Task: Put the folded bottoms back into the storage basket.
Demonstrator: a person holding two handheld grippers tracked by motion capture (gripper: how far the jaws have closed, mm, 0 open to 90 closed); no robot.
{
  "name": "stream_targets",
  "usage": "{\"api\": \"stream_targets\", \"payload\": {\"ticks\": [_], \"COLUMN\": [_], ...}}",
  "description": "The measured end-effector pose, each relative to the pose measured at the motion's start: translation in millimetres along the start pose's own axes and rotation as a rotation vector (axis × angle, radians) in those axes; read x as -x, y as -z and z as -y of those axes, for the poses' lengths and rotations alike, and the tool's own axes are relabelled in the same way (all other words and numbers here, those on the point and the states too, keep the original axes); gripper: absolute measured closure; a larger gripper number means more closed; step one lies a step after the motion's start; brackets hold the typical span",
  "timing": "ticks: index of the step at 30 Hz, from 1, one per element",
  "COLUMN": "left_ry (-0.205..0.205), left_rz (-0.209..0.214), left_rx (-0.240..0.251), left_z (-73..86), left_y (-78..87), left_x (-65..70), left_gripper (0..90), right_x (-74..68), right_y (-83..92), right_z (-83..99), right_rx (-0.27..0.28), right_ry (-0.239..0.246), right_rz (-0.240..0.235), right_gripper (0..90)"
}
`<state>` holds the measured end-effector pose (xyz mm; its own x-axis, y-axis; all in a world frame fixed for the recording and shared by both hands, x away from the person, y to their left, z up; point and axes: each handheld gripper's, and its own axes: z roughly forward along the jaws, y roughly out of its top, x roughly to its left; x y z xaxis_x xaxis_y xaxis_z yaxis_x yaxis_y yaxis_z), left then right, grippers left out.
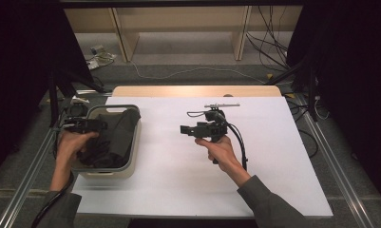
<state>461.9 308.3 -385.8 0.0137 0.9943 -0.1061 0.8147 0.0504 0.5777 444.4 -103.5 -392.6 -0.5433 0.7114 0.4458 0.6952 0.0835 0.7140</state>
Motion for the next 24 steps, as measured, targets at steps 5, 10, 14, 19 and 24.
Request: {"api": "stream_targets", "payload": {"ticks": [5,10,14,19,24], "left_ry": [0.003,-0.001,-0.016,-0.045,-0.082], "left_rz": [0.040,0.086,0.120,0.175,0.212], "left_rx": [0.012,0.037,0.047,0.043,0.041], "left_z": [-1.6,-4.0,-4.5,-3.1,-0.9], "left_y": [3.9,10.5,11.0,8.2,4.7], "left_x": [5.7,14.1,23.1,31.8,40.3], "left_gripper": [23.0,22.5,22.5,30.1,50.5], "right_x": [7.4,14.8,16.1,16.0,17.0], "right_y": [9.7,14.9,15.9,18.0,24.8], "right_z": [4.5,5.2,6.2,8.7,12.3], "right_rx": [0.021,0.045,0.049,0.049,0.046], "right_ry": [0.027,0.019,0.013,0.020,0.022], "right_rz": [0.041,0.054,0.058,0.063,0.064], "right_gripper": [20.9,20.9,20.9,21.0,21.1]}}
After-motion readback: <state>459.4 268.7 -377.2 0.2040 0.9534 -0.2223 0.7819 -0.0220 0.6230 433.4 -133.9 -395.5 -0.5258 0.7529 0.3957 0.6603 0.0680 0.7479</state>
